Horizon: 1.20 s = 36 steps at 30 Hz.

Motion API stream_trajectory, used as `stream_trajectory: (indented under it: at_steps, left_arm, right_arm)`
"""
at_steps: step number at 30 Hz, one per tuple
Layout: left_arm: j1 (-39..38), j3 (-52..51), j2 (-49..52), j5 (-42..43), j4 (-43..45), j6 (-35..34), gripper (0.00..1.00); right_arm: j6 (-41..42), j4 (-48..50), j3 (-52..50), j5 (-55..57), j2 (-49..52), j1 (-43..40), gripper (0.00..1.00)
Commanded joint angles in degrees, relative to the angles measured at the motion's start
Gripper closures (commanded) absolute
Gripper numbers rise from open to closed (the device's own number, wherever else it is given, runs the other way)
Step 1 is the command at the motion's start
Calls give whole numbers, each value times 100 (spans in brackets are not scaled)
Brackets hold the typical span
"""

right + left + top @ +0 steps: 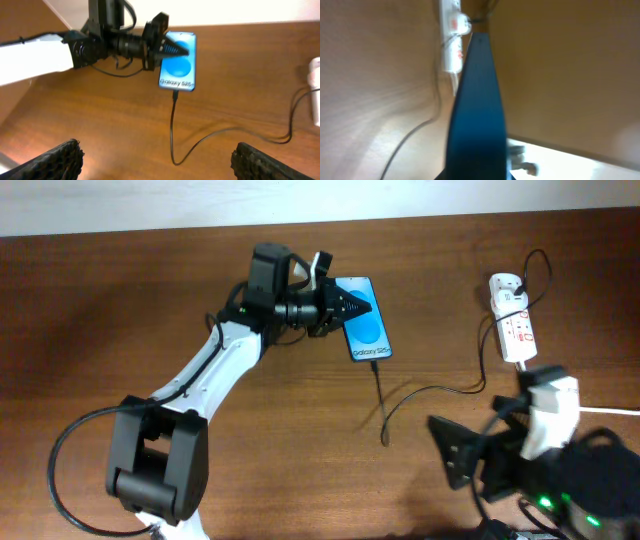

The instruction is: Plug charger to phone and switch on socket

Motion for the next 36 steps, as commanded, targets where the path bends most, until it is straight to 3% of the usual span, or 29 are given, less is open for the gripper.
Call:
stream_trajectory:
  at_steps: [1, 6, 8, 13, 17, 24, 32, 34, 35, 36]
  left_arm:
    - [232, 431, 474, -439, -603, 2632, 100]
    - [632, 433, 1781, 938, -774, 3901, 100]
    - [675, 433, 2083, 914, -804, 3976, 100]
    - [671, 431, 2334, -275, -1578, 4129, 99]
    - [671, 426, 2343, -1126, -2103, 4127, 91]
    - [667, 426, 2343, -1738, -2299, 4127, 80]
    - [667, 435, 2343, -2310, -2754, 4127, 48]
    - [673, 481, 2343, -2341, -2865, 4124, 12]
    - [671, 544, 2343, -2507, -2992, 4103, 0]
    - [671, 660, 2343, -2739, -3195, 4103, 0]
  right_arm:
    - [-15, -11, 37, 533, -131, -33, 2]
    - [-13, -13, 11, 579, 162, -33, 2]
    - [-15, -20, 11, 601, 367, -33, 2]
    - [37, -15, 11, 603, 975, -33, 1]
    - [258, -24, 11, 645, 1228, -33, 2]
    - [964, -31, 11, 949, 1237, -33, 2]
    - [1150, -92, 11, 962, 1237, -33, 2]
    - [1150, -162, 11, 964, 1237, -33, 2]
    - [1150, -256, 11, 968, 1237, -33, 2]
    - [1150, -323, 11, 966, 1237, -33, 1]
